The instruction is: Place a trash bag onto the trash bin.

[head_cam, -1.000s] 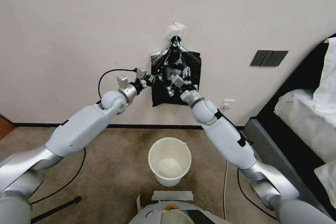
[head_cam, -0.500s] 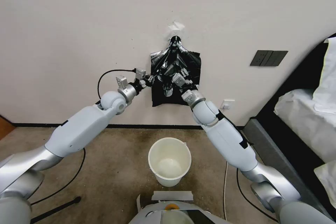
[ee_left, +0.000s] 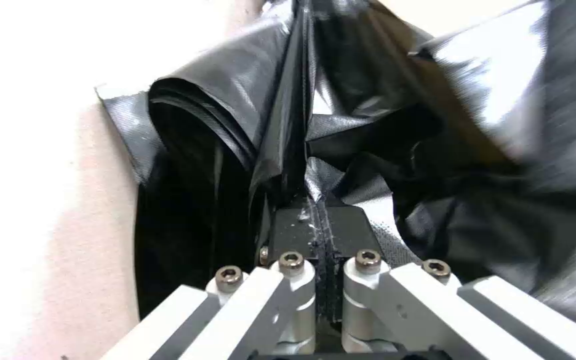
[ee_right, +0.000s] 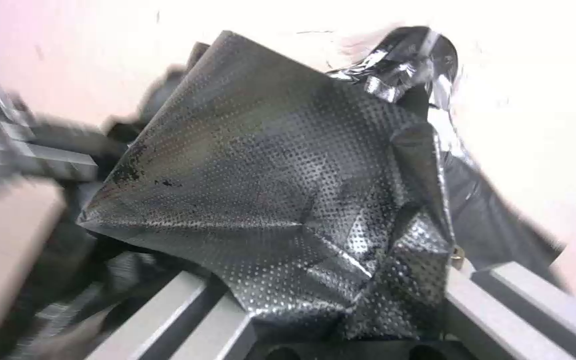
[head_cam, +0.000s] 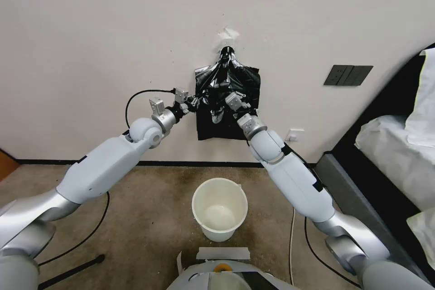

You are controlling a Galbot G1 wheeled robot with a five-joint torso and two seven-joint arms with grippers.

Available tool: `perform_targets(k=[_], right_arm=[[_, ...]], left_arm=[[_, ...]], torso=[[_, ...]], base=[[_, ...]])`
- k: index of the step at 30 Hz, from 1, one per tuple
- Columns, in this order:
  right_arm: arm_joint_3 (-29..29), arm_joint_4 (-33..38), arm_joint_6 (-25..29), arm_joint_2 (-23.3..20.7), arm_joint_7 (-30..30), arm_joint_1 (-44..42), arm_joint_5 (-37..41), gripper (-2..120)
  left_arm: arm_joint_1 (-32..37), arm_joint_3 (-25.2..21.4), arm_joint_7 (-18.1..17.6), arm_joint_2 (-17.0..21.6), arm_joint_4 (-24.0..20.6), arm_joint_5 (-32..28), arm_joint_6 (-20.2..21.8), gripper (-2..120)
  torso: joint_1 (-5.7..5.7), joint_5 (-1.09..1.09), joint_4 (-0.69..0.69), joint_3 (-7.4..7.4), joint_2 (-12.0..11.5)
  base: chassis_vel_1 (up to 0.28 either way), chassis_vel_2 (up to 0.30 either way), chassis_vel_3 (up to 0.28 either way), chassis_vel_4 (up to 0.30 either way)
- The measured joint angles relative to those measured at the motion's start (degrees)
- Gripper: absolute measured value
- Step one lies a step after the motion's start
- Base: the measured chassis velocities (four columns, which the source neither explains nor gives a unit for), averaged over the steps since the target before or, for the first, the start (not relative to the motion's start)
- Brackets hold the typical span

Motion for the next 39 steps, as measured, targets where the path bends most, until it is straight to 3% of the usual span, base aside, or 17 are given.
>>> perform_targets(k=[4, 7, 8, 11, 15, 18, 23, 26, 30, 39], right_arm=[[1.82, 3.83, -2.01, -1.65, 1.73, -4.68, 4.77, 0], [4.57, 8.49, -2.63, -4.23, 2.33, -10.3, 7.74, 0], [4.57, 8.49, -2.63, -4.23, 2.33, -10.3, 7.74, 0], [6.81, 12.37, -2.74, -5.59, 3.26, -13.78, 9.52, 0], [8.18, 15.28, -2.76, -5.72, 5.47, -15.37, 11.77, 0], [12.03, 23.17, -2.6, -6.05, 10.07, -22.62, 16.24, 0], [16.02, 29.06, -2.72, -7.11, 10.53, -30.84, 17.79, 0], [20.24, 30.83, -3.45, -8.56, 10.11, -38.18, 18.02, 0], [22.53, 30.85, -3.81, -8.73, 8.74, -44.41, 16.55, 0], [22.77, 30.52, -1.66, -7.81, 5.02, -55.6, 9.21, 0]], left_arm=[[5.87, -4.91, -1.0, 0.92, -4.48, -0.1, 0.61, 0], [17.6, -13.33, -2.06, 1.53, -13.09, -1.07, 1.89, 0], [17.6, -13.33, -2.06, 1.53, -13.09, -1.07, 1.89, 0], [27.32, -20.58, -2.69, 0.79, -19.76, -1.47, 2.33, 0], [31.4, -24.46, -3.39, 0.29, -23.63, -2.26, 2.35, 0], [39.92, -31.81, -6.26, -0.21, -31.93, -6.54, 2.56, 0], [48.11, -37.86, -8.39, -1.54, -37.93, -10.14, 3.34, 0], [54.87, -43.4, -13.44, -4.39, -45.2, -17.18, 5.69, 0], [58.75, -44.76, -16.68, -7.13, -47.66, -18.35, 7.13, 0], [66.35, -42.65, -17.63, -12.32, -48.1, -12.46, 7.54, 0]], torso=[[0.01, 0.0, 0.01, 0.01, 0.0], [0.0, 0.01, -0.02, 0.0, 0.0], [0.0, 0.01, -0.02, 0.0, 0.0], [0.0, 0.0, 0.02, 0.0, 0.0], [0.0, 0.0, 0.02, -0.01, 0.0], [-0.01, 0.01, 0.01, -0.01, 0.0], [-0.01, 0.0, -0.01, -0.01, 0.0], [-0.01, 0.02, 0.02, -0.01, 0.0], [-0.01, 0.02, 0.0, -0.01, 0.0], [-0.01, 0.01, -0.01, -0.01, 0.0]], base=[[0.0, 0.0, 0.0, 0.0], [0.0, 0.0, 0.0, 0.0], [0.0, 0.0, 0.0, 0.0], [0.0, 0.0, 0.0, 0.0], [0.0, 0.0, 0.0, 0.0], [0.0, 0.0, 0.0, 0.0], [0.0, 0.0, 0.0, 0.0], [0.0, 0.0, 0.0, 0.0], [0.0, 0.0, 0.0, 0.0], [0.0, 0.0, 0.0, 0.0]])
